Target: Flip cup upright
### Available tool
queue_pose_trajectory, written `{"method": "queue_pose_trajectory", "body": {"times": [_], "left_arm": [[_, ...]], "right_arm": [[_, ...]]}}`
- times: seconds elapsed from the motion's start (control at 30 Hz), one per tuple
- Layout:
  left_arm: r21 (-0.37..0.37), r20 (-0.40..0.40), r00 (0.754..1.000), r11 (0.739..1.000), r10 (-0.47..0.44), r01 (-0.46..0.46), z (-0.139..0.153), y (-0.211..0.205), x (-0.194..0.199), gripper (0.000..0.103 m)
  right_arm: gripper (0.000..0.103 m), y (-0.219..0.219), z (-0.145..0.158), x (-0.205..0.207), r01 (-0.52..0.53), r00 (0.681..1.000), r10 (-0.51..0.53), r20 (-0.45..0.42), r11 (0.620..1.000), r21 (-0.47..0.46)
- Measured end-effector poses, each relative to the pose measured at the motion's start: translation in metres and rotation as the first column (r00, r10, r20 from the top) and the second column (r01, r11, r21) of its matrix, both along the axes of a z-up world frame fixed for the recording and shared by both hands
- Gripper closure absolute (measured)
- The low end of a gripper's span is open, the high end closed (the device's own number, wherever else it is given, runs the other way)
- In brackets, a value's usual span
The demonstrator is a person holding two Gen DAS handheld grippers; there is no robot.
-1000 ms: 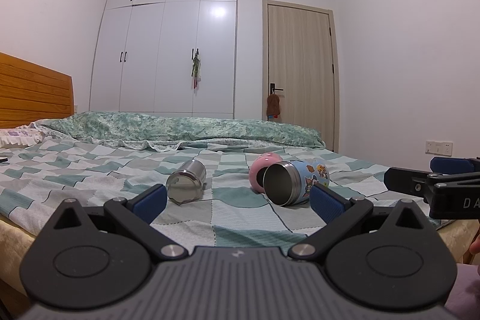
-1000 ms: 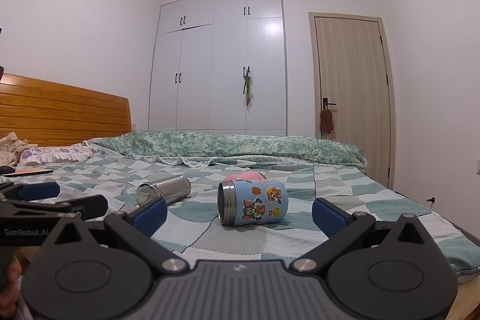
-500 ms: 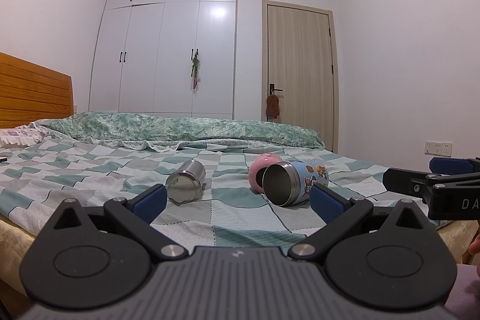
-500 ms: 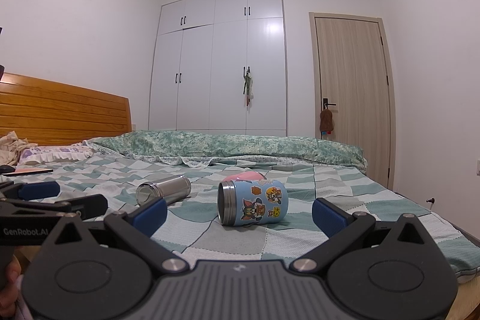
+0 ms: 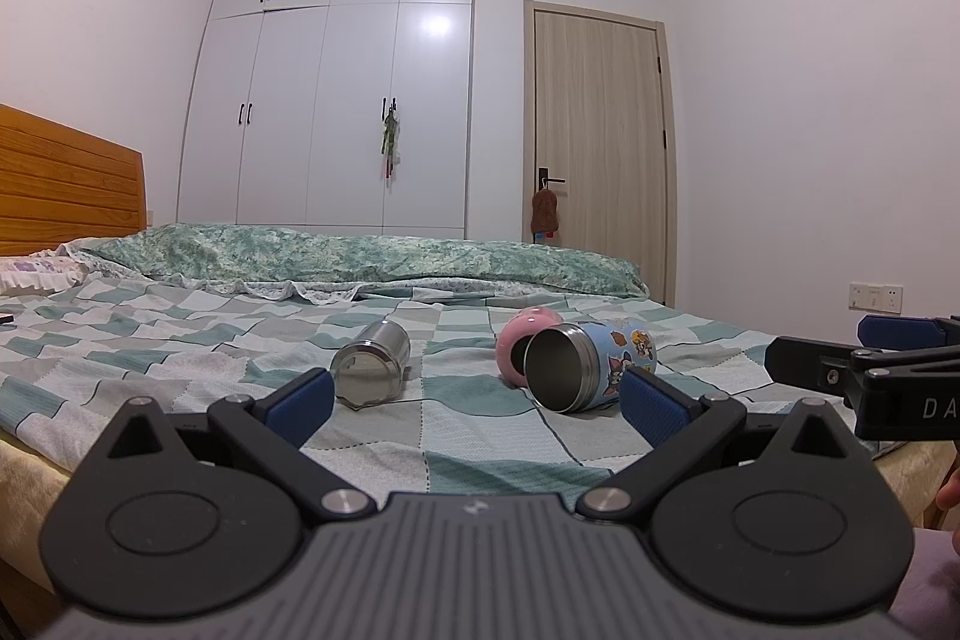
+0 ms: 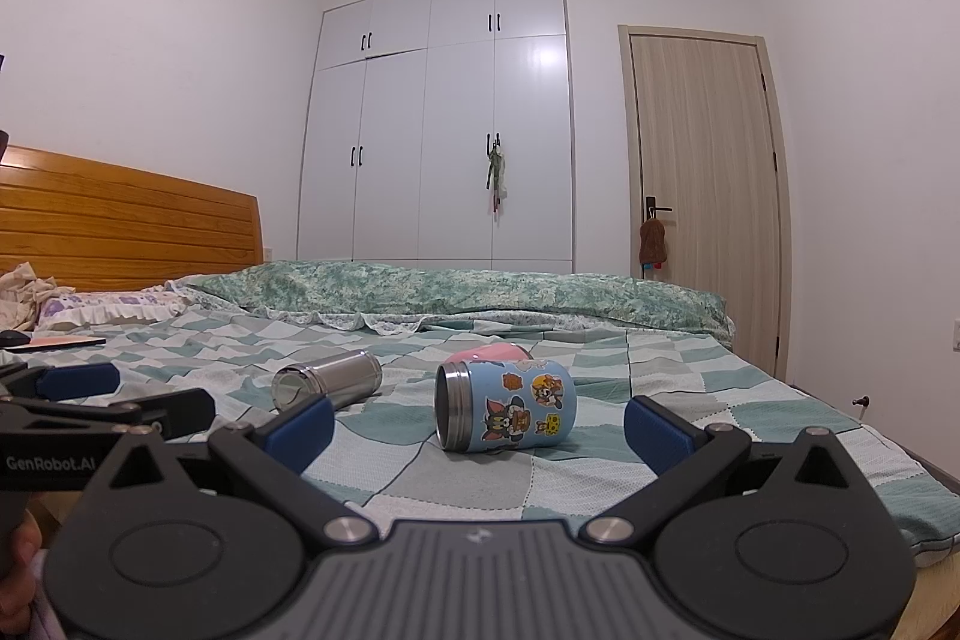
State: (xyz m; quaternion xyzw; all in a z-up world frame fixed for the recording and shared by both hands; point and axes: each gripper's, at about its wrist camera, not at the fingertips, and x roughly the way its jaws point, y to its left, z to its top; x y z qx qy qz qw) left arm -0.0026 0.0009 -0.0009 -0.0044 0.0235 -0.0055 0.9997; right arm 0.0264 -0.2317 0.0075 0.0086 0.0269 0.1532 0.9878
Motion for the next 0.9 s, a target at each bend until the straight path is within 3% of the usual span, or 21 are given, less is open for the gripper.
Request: {"method": "queue_pose_trajectory", "body": {"times": [0.17, 0.43, 0.63, 0.9], "left_arm": [[0.010, -0.017, 1.000, 1.000, -0.006, 0.006, 0.003, -0.003, 0.002, 0.000], [0.105, -0.075, 0.988, 0.984, -0.134, 0.142, 0.034, -0.018, 0.029, 0.000], [0.146, -0.169, 0.959, 0.956, -0.229, 0.254, 0.053, -0.028, 0.074, 0.000], [0.195, -0.306, 0.899, 0.903, -0.314, 0.382, 0.071, -0.042, 0.142, 0.000]], "right_arm": [[0.000, 0.001, 0.000, 0.000, 0.001, 1.000, -0.001, -0.001, 1.000, 0.002], [0.000, -0.015, 0.012, 0.017, -0.001, 0.997, 0.002, -0.076, 1.000, 0.010], [0.000, -0.031, 0.026, 0.041, 0.001, 0.992, -0.006, -0.127, 0.999, -0.036], [0.000, -0.042, 0.035, 0.091, 0.013, 0.976, -0.034, -0.214, 0.995, -0.100]]}}
